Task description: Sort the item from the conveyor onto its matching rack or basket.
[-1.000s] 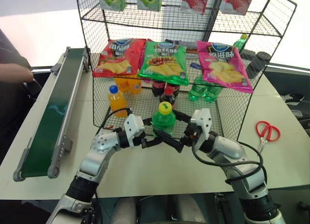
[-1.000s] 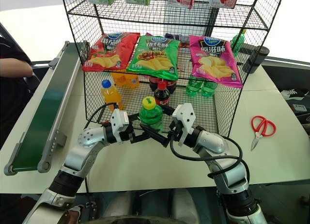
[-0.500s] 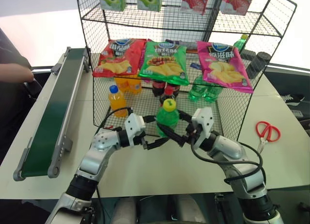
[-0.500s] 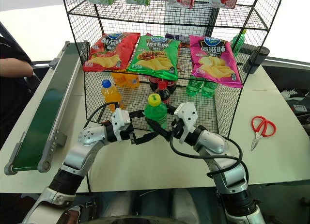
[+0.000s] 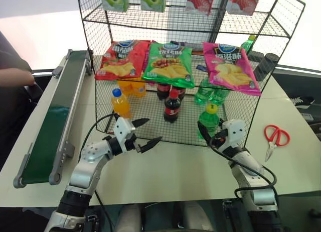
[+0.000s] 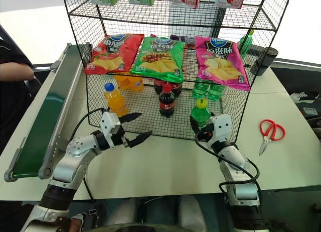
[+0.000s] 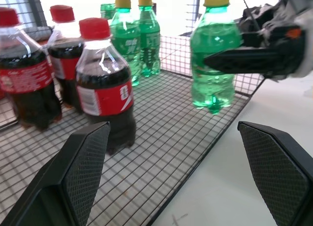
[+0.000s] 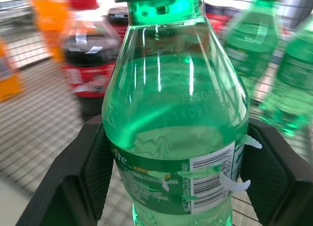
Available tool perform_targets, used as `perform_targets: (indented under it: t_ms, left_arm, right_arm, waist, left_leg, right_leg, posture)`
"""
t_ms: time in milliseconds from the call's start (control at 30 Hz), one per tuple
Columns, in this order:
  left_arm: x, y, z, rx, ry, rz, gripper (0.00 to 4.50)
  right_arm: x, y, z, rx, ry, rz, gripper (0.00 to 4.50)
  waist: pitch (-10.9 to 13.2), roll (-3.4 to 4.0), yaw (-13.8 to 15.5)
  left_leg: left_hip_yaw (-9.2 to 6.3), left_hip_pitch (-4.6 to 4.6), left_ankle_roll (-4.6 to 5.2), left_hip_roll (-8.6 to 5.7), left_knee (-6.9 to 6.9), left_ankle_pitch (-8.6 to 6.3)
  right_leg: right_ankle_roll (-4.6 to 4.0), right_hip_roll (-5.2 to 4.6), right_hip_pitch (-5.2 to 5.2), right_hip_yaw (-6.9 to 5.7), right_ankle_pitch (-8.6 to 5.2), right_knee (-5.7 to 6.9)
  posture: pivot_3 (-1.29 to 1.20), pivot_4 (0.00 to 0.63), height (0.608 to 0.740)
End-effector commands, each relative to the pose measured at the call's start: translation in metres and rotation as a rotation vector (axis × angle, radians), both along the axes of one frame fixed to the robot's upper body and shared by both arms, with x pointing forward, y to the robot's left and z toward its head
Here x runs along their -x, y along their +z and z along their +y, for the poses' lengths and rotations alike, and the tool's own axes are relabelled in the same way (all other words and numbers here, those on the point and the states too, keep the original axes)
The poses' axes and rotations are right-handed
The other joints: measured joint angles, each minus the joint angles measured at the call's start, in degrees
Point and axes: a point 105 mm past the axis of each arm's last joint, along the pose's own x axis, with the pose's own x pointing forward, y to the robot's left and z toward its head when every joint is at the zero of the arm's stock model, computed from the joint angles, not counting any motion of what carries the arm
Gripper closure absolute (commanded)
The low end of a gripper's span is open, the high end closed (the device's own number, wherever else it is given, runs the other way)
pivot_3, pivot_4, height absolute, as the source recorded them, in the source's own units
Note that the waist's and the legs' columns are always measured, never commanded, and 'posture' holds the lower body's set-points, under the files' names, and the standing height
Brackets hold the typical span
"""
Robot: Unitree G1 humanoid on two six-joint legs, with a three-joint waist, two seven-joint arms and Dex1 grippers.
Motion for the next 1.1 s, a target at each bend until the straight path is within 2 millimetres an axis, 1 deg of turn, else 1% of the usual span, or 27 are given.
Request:
perform_targets:
  t_ms: [33,233,333,433,500,533,600,733,833,967,1100]
  left_arm:
    - [0.004,0.016,-0.007,0.033,-0.028,-0.048,0.04]
    - [0.01,0.018,-0.007,0.043,-0.05,-0.049,0.04]
    - [0.012,0.017,-0.007,0.04,-0.057,-0.043,0.04]
    - [0.013,0.017,-0.007,0.039,-0.059,-0.041,0.04]
    - [0.013,0.017,-0.007,0.038,-0.061,-0.04,0.0]
    - [0.012,0.017,-0.007,0.037,-0.062,-0.039,0.0]
    - [0.012,0.017,-0.007,0.037,-0.065,-0.039,0.0]
    - [0.011,0.019,-0.008,0.037,-0.07,-0.038,0.0]
    - [0.011,0.018,-0.007,0.041,-0.065,-0.03,0.0]
    - [0.009,0.016,-0.005,0.03,-0.048,-0.015,0.0]
    - [0.003,0.009,0.003,-0.012,0.0,0.007,0.0]
  right_arm:
    - [-0.013,0.021,-0.012,-0.02,-0.066,-0.112,1.45]
    - [-0.032,0.014,-0.026,-0.065,-0.135,-0.099,1.45]
    - [-0.035,0.01,-0.031,-0.086,-0.16,-0.093,1.45]
    - [-0.035,0.009,-0.031,-0.106,-0.154,-0.092,1.45]
    - [-0.034,0.009,-0.03,-0.112,-0.146,-0.093,0.38]
    - [-0.033,0.009,-0.03,-0.104,-0.145,-0.095,0.07]
    - [-0.032,0.01,-0.03,-0.082,-0.148,-0.103,0.07]
    - [-0.024,0.017,-0.033,-0.052,-0.16,-0.131,0.07]
    - [-0.011,0.025,-0.037,0.019,-0.164,-0.161,0.07]
    - [0.0,0.034,-0.038,0.074,-0.158,-0.184,0.07]
    - [0.014,0.044,-0.032,0.127,-0.089,-0.197,0.07]
  waist:
    - [0.0,0.07,0.06]
    - [0.0,0.12,0.12]
    - [-0.01,0.16,0.06]
    - [-0.03,0.19,0.06]
    - [-0.03,0.2,0.03]
    - [-0.04,0.2,0.03]
    - [-0.04,0.2,0.07]
    - [-0.04,0.21,0.11]
    - [-0.05,0.21,0.14]
    - [-0.05,0.22,0.1]
    - [-0.06,0.23,0.19]
  left_leg:
    - [0.0,0.0,0.0,0.0,0.0,0.0]
    - [0.02,-0.02,0.0,-0.01,0.0,0.0]
    - [0.02,-0.02,-0.01,0.0,-0.01,0.0]
    - [0.02,0.0,-0.01,0.01,-0.01,0.0]
    - [0.02,0.0,-0.01,0.01,-0.01,0.0]
    - [0.02,0.0,-0.01,0.01,0.0,0.0]
    - [0.02,0.03,-0.01,0.01,0.0,0.0]
    - [0.02,0.04,-0.01,0.01,-0.01,0.0]
    - [0.02,0.04,-0.01,0.01,0.0,0.0]
    - [0.02,0.06,-0.01,0.01,0.0,0.0]
    - [0.01,0.11,0.0,0.01,-0.01,0.0]
  right_leg:
    - [0.0,0.0,0.0,0.0,0.0,0.0]
    - [0.0,-0.01,0.01,0.02,0.0,-0.01]
    - [0.0,-0.02,0.0,0.02,0.0,-0.01]
    - [0.0,-0.02,0.01,0.03,0.0,0.0]
    - [0.0,-0.02,0.01,0.03,0.0,0.01]
    - [0.0,-0.02,0.01,0.03,0.0,0.0]
    - [0.0,-0.02,0.04,0.03,0.0,0.0]
    - [0.0,-0.03,0.05,0.04,0.0,0.0]
    - [0.0,-0.04,0.06,0.04,0.0,0.0]
    - [0.0,-0.04,0.08,0.04,0.0,0.0]
    - [0.0,-0.03,0.12,0.04,0.0,0.0]
  posture:
    - [0.0,0.15,0.74]
    - [0.0,0.15,0.74]
    - [0.0,0.15,0.74]
    - [0.0,0.15,0.74]
    - [0.0,0.15,0.74]
    - [0.0,0.15,0.74]
    - [0.0,0.15,0.74]
    - [0.0,0.15,0.74]
    - [0.0,0.15,0.74]
    - [0.0,0.15,0.74]
    - [0.0,0.15,0.74]
